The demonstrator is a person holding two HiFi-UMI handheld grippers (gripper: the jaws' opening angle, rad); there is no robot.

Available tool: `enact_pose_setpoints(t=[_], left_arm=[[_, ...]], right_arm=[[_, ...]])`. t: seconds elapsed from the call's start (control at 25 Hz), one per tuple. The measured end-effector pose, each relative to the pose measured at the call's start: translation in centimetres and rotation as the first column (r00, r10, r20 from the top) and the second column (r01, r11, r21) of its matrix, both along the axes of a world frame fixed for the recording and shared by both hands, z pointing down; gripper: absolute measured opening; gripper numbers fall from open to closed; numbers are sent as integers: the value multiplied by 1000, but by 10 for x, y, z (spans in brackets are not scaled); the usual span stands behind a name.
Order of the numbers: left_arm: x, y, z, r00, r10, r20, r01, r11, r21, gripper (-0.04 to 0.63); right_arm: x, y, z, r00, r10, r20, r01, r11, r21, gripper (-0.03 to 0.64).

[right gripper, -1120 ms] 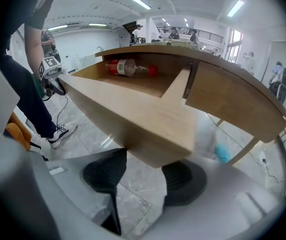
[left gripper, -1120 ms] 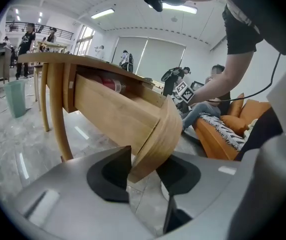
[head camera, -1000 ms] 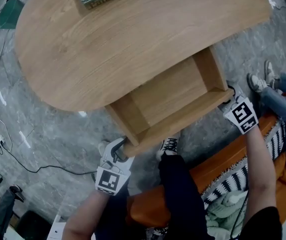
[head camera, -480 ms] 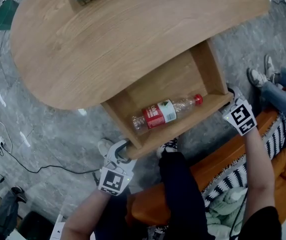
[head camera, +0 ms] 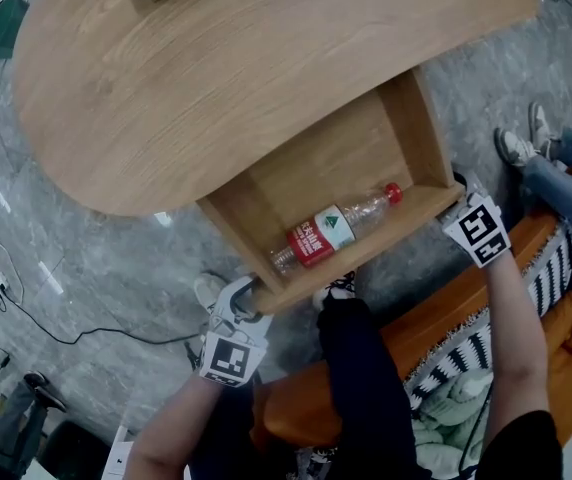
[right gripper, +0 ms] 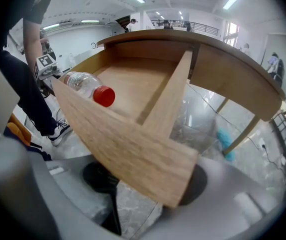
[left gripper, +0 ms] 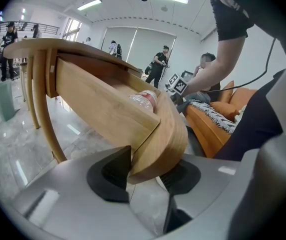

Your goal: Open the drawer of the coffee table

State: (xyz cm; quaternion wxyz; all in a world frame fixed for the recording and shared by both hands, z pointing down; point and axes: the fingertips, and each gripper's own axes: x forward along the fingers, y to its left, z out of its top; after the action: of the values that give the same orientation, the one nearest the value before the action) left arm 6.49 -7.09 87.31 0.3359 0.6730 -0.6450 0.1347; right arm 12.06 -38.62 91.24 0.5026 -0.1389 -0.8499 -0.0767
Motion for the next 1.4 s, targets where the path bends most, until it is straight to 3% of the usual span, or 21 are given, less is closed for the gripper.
enact_pose_setpoints(t=[0.24,0.48,0.56,0.6,0.64,0.88,1.12,1.24,1.4], left_arm=[[1,5,4,999,6,39,-6,1000,-9,152],[-5,43,9,998,5,56,0,996,-91,144],[-11,56,-2,998,-20,52,26,994,-109,94],[-16,61,-11,998,-38,52,44,993,-113,59],[-21,65,-22,997,-55,52,61,991,-116,25],[-40,55,-118,995,-92,28,93,994,-63,3],[-56,11,-255,992,-128,-13,128,989,78,3],[-64,-8,-310,990,-138,-23,140,984,110,3],[-69,-23,-363,987,-154,-39,157,980,121,2]], right_arm=[[1,-1,2,1000,22,-16,-22,1000,-3,213],[33,-8,-8,983,172,-64,-174,985,-17,213],[45,-9,-22,972,225,-68,-225,974,-1,138],[49,-9,-32,964,255,-70,-255,967,5,66],[52,-8,-42,956,286,-71,-286,958,7,2],[44,16,-124,898,439,-41,-441,895,-70,2],[-12,68,-243,796,602,69,-568,781,-260,2],[-45,98,-299,777,618,116,-559,764,-323,2],[-76,143,-361,792,594,140,-509,769,-387,2]])
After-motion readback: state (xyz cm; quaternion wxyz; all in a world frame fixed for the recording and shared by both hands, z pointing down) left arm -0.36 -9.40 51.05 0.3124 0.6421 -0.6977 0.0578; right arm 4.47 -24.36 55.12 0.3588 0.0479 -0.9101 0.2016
